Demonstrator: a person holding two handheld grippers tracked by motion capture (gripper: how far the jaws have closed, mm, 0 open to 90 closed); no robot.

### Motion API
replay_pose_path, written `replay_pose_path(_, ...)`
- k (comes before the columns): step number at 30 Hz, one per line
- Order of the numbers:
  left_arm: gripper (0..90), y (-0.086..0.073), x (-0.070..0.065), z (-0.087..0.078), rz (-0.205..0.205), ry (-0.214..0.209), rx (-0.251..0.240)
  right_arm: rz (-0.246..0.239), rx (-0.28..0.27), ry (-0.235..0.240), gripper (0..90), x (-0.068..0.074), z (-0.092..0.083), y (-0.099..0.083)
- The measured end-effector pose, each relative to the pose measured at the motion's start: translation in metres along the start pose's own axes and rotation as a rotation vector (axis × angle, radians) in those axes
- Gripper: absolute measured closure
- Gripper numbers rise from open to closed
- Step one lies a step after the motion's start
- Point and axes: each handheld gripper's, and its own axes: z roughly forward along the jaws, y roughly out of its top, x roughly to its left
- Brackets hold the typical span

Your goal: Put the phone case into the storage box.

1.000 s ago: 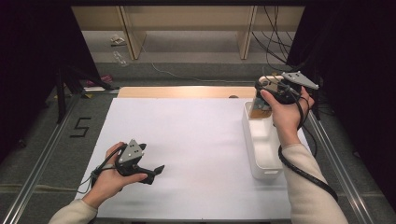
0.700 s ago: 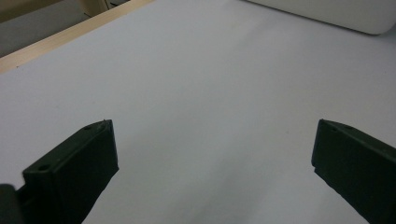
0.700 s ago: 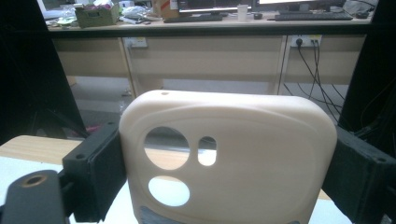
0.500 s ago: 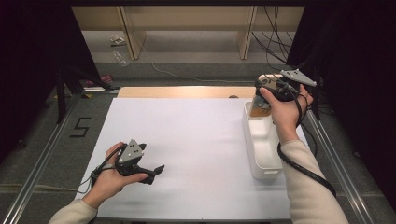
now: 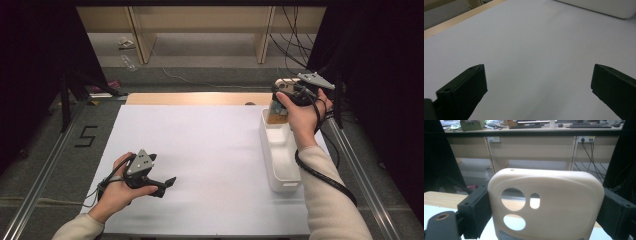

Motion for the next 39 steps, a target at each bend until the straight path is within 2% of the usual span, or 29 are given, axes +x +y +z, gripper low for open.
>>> replay_pose_path(23,0.0,0.0,0.0,0.0,0.001,-0.003,0.002,0.018,0.025,-0.024,12.0,-0.006,0.016,-0.004)
replay_pose_path(39,0.0,0.0,0.0,0.0,0.0,-0.005,0.003,0.009,0.039,-0.028,12.0,-0.007,0.026,-0.008)
